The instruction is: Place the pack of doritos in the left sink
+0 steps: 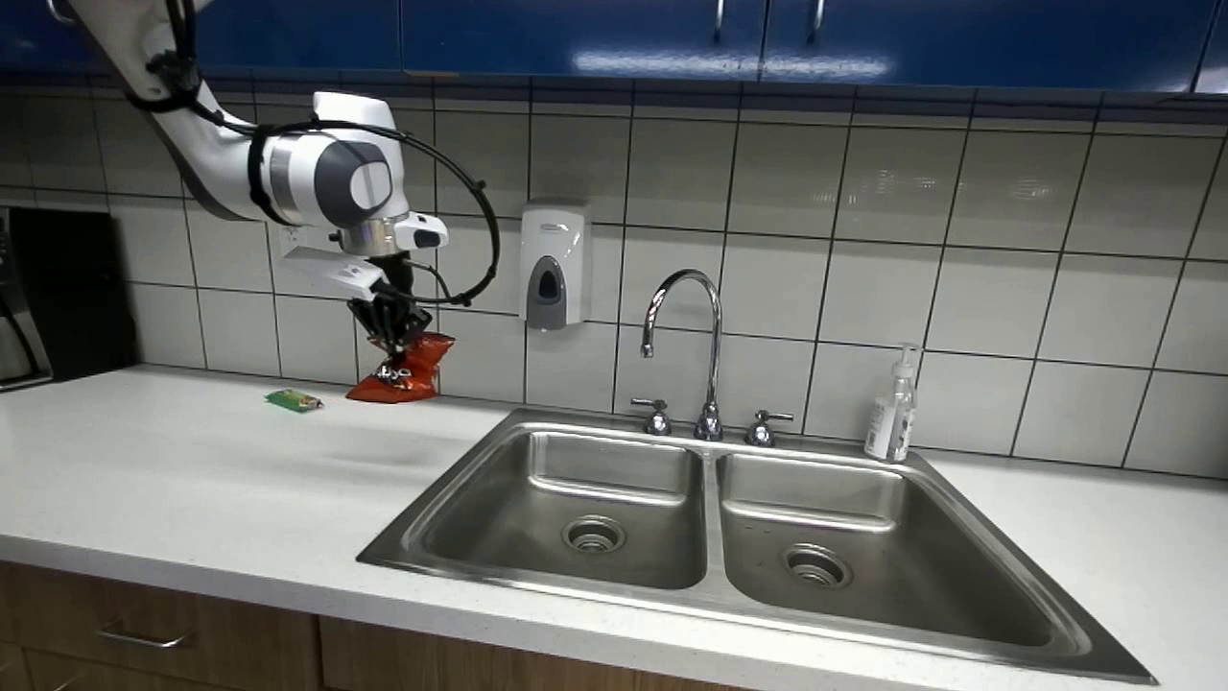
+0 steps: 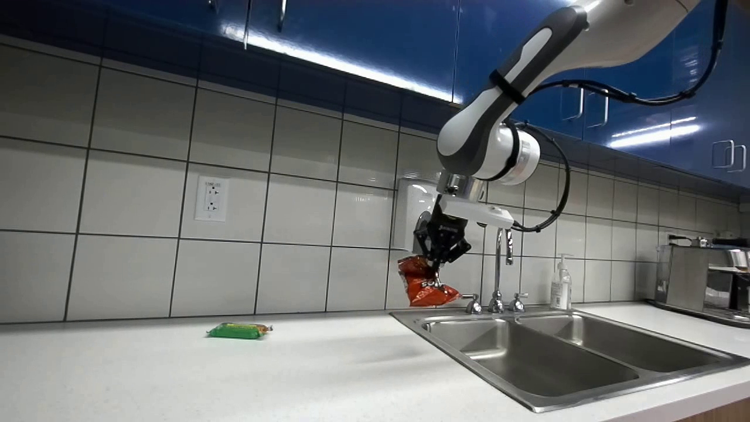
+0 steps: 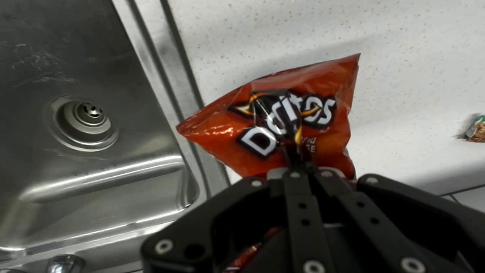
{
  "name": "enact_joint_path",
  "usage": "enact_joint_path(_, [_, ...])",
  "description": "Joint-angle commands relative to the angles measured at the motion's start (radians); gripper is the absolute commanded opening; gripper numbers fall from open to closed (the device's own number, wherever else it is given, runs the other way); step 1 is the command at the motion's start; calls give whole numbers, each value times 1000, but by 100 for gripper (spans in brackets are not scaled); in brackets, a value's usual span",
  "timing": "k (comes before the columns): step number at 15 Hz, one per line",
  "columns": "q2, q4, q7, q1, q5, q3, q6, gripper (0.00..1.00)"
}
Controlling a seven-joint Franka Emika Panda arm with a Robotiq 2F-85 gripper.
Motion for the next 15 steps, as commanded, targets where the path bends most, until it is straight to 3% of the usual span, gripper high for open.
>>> enact_joint_path(1, [6, 19, -106, -53, 45, -28, -13, 0])
enact_joint_path(8, [123, 104, -311, -149, 151, -80, -7, 0])
enact_joint_path(15, [299, 247, -433, -256, 203, -70, -27, 0])
